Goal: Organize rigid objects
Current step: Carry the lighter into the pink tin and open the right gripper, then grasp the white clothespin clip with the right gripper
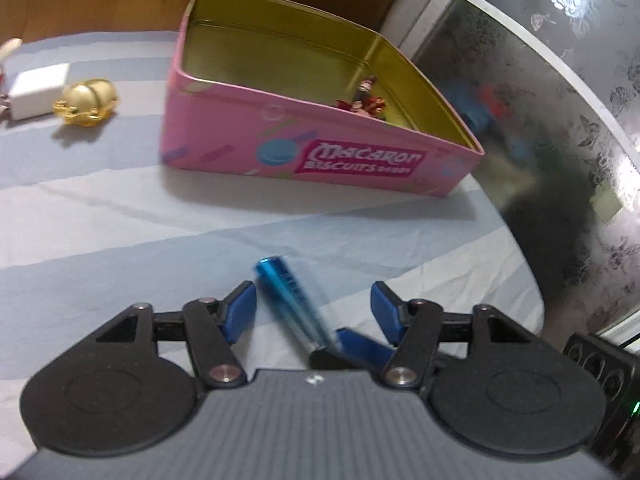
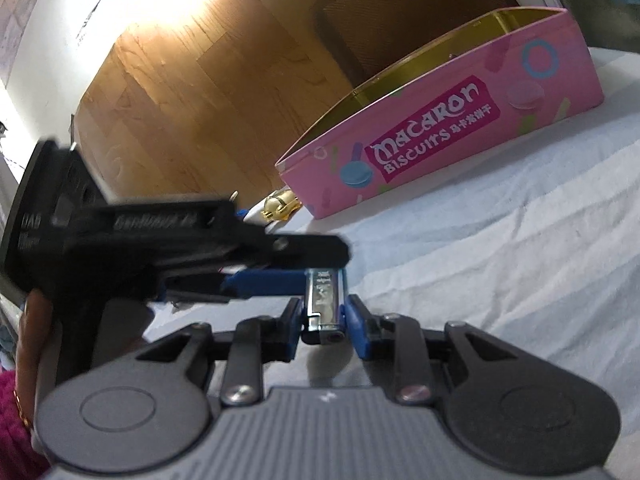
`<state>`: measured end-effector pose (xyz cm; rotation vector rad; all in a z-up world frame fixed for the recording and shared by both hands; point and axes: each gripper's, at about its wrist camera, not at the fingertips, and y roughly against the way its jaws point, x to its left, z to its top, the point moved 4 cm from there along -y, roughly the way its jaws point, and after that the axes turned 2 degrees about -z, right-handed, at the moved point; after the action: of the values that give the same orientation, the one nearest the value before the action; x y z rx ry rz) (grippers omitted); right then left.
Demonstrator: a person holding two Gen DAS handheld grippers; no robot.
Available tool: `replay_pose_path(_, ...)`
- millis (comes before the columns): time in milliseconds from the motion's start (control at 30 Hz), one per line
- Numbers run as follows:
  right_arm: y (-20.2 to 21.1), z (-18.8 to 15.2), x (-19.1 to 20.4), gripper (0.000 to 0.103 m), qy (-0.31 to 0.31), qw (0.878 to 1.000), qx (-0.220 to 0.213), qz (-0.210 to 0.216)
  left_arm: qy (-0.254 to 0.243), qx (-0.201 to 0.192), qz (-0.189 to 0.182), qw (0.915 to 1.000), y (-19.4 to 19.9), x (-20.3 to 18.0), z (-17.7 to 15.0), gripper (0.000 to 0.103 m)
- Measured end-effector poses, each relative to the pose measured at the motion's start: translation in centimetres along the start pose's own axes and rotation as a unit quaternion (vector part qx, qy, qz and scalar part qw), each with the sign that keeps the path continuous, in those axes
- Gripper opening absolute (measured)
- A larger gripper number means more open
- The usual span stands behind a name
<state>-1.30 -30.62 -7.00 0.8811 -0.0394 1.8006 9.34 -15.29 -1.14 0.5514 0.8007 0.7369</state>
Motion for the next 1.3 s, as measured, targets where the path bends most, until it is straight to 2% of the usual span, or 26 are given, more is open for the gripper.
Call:
replay_pose_path(33,0.1,0.0,0.0,0.025,0.002,1.0,-0.002,0.0,0.0,0.0,0.001,1.0,-0.2,-0.1,0.0,0.044)
replay_pose_path(67,0.2,0.1,-0.1,0.025,-0.001,1.0,-0.001,0.0,-0.005,-0.001,0.001,1.0,-0.3,-0.3,0.2,0.024)
replay_pose_path(100,0.2,0.3,-0.1,0.025,0.0,1.0,-0.001,-0.002,-0.009,-0.001,-0.008,0.9999,-0.4,-0.6,0.4,0.018)
replay_pose_path(167,0.5,0.8,0.7,0.025,0.031,0.999,-0.015,-0.016,-0.023,-0.014,-0.028,0.9993,0.3,-1.5,1.6,0.017)
replay_pose_path(267,0.8,3.3,2.6,0.025,0.09,0.993,-0.066,-0.035,-0.059,-0.059,-0.025,0.9962,2.1,-3.1,4.2,0.017)
replay_pose_path(400,0.1,7.4,4.2,0.025,0.126,0.983,-0.129,-0.04,-0.081,-0.114,-0.025,0.9899,3.6,-3.8,8.6,0.021)
replay_pose_path(567,-4.6,11.4,4.5,0.025,0.164,0.97,-0.159,-0.086,-0.098,-0.144,0.019,0.9846,1.8,-2.2,12.7,0.023)
replay_pose_path(633,-7.0,12.3,3.9,0.025,0.167,0.968,-0.154,-0.109,-0.09,-0.143,0.043,0.9848,0.3,-1.0,13.4,0.025)
replay_pose_path(700,-8.7,12.7,3.1,0.025,0.152,0.971,-0.139,-0.123,-0.079,-0.136,0.068,0.9853,-1.0,0.2,13.6,0.025)
replay_pose_path(767,-9.7,12.7,2.3,0.026,0.154,0.968,-0.134,-0.146,-0.067,-0.133,0.081,0.9855,-1.9,1.3,13.5,0.028)
replay_pose_path(833,-9.7,12.8,1.8,0.037,0.157,0.965,-0.137,-0.159,-0.057,-0.132,0.091,0.9854,-2.3,1.8,13.0,0.029)
replay_pose_path(967,-8.5,12.8,1.5,0.038,0.152,0.963,-0.155,-0.159,-0.055,-0.153,0.094,0.9823,-0.5,2.0,11.4,0.029)
replay_pose_path(1067,-7.5,12.6,1.8,0.038,0.163,0.954,-0.181,-0.172,-0.067,-0.19,0.108,0.9736,2.9,2.3,9.9,0.03)
replay_pose_path(1133,-6.8,12.5,1.9,0.038,0.163,0.95,-0.196,-0.178,-0.067,-0.216,0.118,0.9669,6.0,3.5,7.9,0.037)
replay_pose_path(1233,-6.2,12.5,2.0,0.038,0.158,0.95,-0.203,-0.178,-0.066,-0.242,0.169,0.9533,10.1,6.5,4.2,0.037)
replay_pose_path(1300,-6.1,12.4,2.2,0.038,0.157,0.95,-0.204,-0.177,-0.056,-0.243,0.218,0.9434,12.0,9.2,1.8,0.037)
